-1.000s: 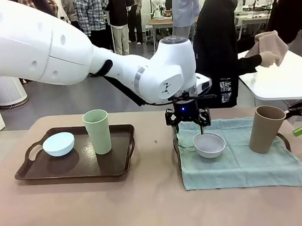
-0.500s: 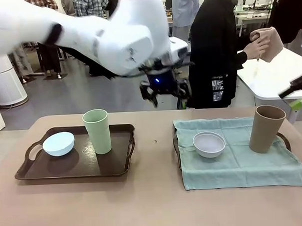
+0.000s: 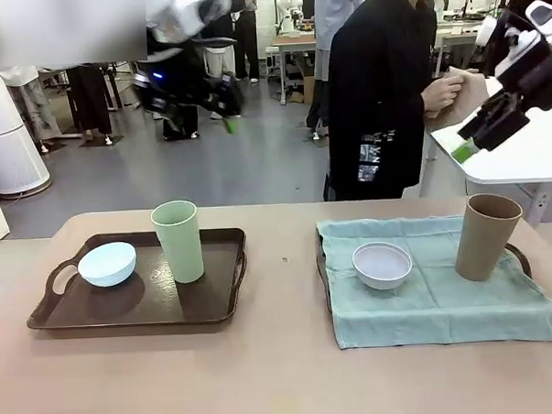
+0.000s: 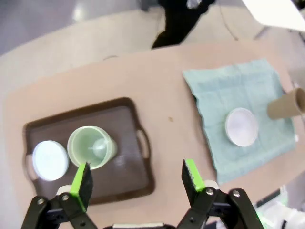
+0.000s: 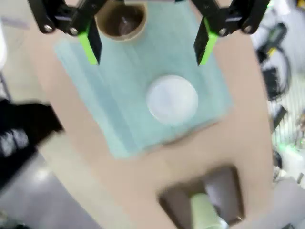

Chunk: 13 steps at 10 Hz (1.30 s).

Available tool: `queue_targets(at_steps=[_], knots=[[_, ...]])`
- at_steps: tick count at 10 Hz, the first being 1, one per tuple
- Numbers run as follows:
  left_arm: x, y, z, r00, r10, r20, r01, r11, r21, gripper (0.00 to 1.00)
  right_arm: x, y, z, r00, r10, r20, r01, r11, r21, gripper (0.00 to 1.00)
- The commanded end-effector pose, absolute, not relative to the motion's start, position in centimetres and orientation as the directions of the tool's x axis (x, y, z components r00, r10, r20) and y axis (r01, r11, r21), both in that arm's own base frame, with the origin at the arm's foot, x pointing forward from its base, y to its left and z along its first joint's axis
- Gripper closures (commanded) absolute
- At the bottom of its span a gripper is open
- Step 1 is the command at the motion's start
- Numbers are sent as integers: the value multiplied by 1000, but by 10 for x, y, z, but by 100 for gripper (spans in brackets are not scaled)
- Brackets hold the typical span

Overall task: Set up a tray with a mat and arrange the tableware.
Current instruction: Place the Picnic Bowl and Reusable plastic cup back onto the Handle tray in front of the human's position, then pick up the Picnic Bowl and Reusable plastic cup from the Handle tray in front of the human's position and hold them in the air.

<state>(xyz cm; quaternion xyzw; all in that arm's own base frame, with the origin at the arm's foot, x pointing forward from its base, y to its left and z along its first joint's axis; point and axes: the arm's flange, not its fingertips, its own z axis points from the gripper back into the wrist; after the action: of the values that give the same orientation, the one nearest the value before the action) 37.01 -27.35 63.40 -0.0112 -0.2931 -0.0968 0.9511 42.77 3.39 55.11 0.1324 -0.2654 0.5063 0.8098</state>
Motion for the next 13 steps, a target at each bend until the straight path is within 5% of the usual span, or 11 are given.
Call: queue_targets(at_steps=[1, 12, 13], knots=[[381, -300, 619, 826, -202, 526, 236, 972, 2, 36, 427, 37, 559, 321, 681, 659, -917, 397, 36, 0], [381, -300, 619, 826, -202, 526, 236, 972, 2, 36, 427, 37, 559, 321, 681, 659, -917, 397, 36, 0], [381, -304, 618, 825, -198, 530, 230, 973, 5, 4, 424, 37, 558, 334, 685, 648, -910, 414, 31, 0]])
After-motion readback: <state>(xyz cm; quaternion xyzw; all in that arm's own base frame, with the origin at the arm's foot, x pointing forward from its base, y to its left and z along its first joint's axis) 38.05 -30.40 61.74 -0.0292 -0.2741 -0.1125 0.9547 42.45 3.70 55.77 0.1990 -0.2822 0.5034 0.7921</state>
